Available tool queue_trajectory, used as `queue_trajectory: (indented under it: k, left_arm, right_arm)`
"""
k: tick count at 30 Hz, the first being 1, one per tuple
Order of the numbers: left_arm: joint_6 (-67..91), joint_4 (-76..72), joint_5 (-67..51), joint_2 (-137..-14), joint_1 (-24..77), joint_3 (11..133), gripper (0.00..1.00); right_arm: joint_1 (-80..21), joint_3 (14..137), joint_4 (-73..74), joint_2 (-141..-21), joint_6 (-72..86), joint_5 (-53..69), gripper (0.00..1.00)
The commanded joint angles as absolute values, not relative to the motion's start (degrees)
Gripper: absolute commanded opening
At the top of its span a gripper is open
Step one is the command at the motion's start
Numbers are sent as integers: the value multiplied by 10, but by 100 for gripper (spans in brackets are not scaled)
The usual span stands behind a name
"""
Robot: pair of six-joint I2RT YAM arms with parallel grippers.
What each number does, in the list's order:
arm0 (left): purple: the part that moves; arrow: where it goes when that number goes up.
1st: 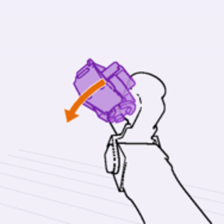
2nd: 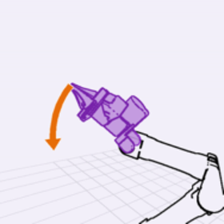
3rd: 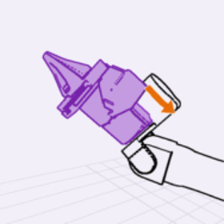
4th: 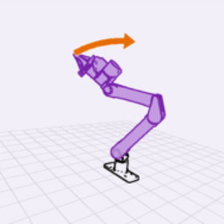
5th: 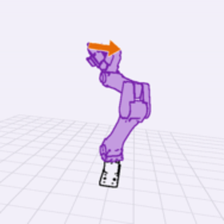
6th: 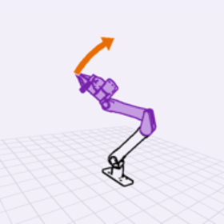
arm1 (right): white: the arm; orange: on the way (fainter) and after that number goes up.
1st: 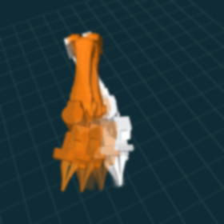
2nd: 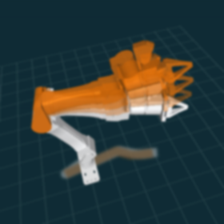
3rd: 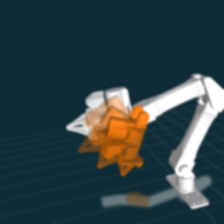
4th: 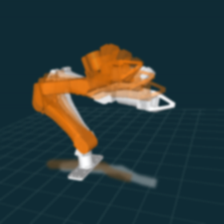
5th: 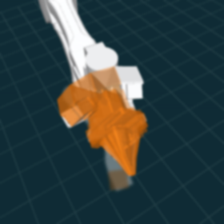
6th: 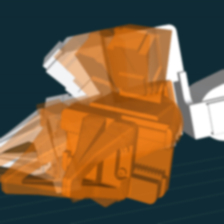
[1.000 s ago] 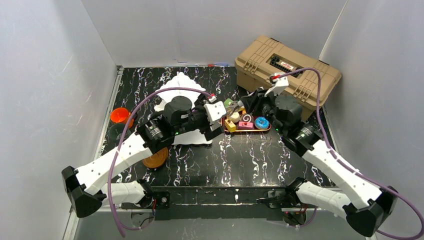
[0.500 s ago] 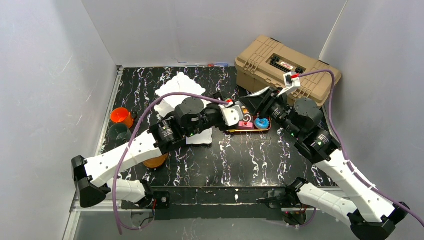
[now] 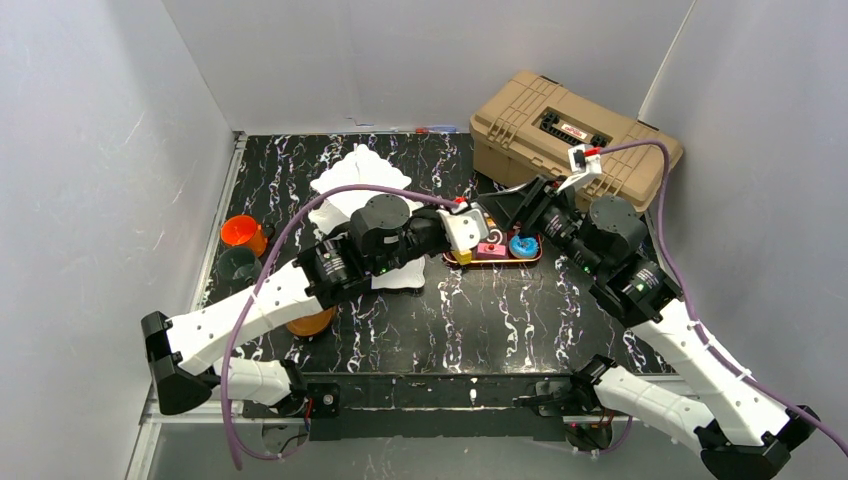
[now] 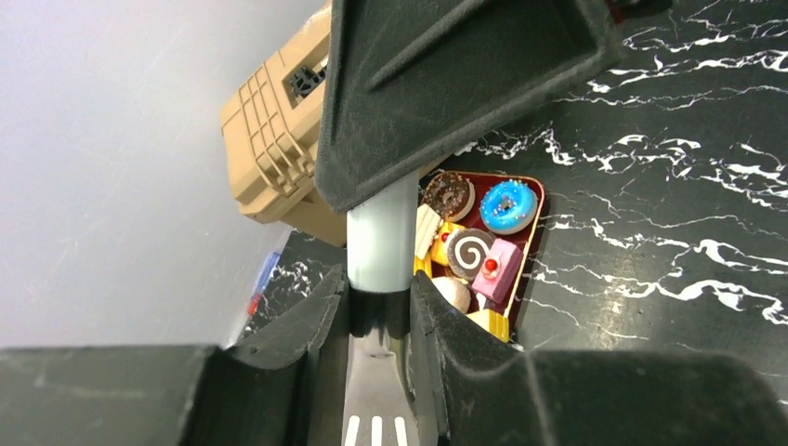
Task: Serve the afternoon tea
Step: Adjust the clamp.
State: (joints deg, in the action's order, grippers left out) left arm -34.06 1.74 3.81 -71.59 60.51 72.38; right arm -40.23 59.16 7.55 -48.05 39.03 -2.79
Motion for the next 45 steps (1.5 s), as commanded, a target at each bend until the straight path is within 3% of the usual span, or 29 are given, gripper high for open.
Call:
queue_trajectory:
  k: [1, 2, 3, 11, 23, 33, 40, 45]
  left_arm:
    - [-304, 51, 53, -690, 601, 759, 11]
    - [-291, 67, 42, -688, 601, 770, 10]
    - [-275, 78, 30, -685, 601, 779, 10]
    - [-200, 116, 2, -677, 592, 824, 4]
    - [-195, 143, -41, -671, 586, 831, 4]
    - [-204, 140, -44, -676, 586, 835, 3]
    - [-225, 135, -31, -683, 586, 822, 5]
    - [-240, 121, -11, -689, 586, 811, 6]
  right_arm:
    - [-402, 593, 50, -456, 399, -12, 82]
    - [-401, 588, 46, -452, 397, -8, 96]
    - [-402, 585, 42, -447, 392, -4, 98]
    - [-402, 528, -50, -421, 406, 54, 98]
    - [-402, 512, -223, -454, 421, 135, 99]
    - [-402, 544, -155, -499, 419, 95, 100]
    - [-402, 561, -128, -502, 408, 55, 80]
    - [-402, 570, -119, -509, 406, 54, 75]
